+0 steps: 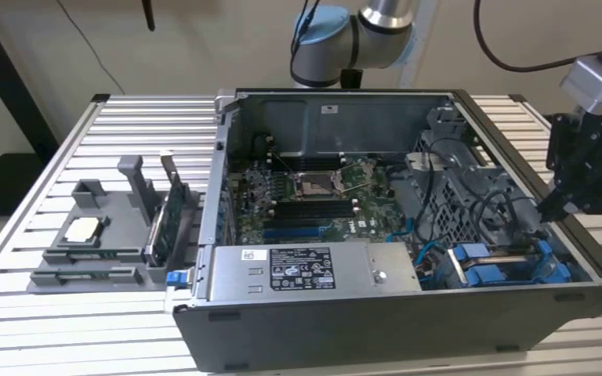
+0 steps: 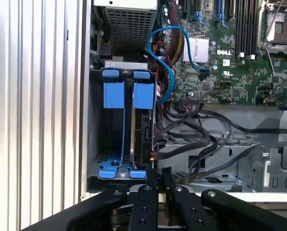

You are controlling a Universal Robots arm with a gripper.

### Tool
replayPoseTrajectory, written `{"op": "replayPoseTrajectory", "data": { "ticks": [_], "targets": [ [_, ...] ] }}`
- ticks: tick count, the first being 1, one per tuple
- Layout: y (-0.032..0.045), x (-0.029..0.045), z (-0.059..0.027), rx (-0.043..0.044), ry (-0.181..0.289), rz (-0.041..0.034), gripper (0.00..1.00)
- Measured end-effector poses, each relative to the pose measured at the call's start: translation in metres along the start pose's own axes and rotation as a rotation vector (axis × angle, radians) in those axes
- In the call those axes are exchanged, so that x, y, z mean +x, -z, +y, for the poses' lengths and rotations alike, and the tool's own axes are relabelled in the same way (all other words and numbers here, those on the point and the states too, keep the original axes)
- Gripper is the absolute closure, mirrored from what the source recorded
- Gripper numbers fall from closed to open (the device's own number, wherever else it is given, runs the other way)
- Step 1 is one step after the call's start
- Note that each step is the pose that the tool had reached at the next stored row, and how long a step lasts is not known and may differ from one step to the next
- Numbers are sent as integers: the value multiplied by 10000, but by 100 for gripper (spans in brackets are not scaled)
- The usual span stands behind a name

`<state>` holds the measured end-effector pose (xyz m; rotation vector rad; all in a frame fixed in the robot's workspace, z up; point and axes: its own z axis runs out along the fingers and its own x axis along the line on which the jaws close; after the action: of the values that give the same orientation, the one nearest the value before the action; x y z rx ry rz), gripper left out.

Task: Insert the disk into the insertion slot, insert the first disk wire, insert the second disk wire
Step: 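Insert the second disk wire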

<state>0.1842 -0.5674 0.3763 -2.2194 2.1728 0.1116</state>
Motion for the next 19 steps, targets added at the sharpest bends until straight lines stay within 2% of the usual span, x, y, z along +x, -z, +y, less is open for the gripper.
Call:
{"op": "replayPoseTrajectory", "data": {
  "ticks": [3,16,19],
  "targets": [
    [46,-4,21,0,-1,0,84],
    [345,-29,123,0,0,-1,84],
    [377,-32,152,0,0,-1,84]
  ]
}}
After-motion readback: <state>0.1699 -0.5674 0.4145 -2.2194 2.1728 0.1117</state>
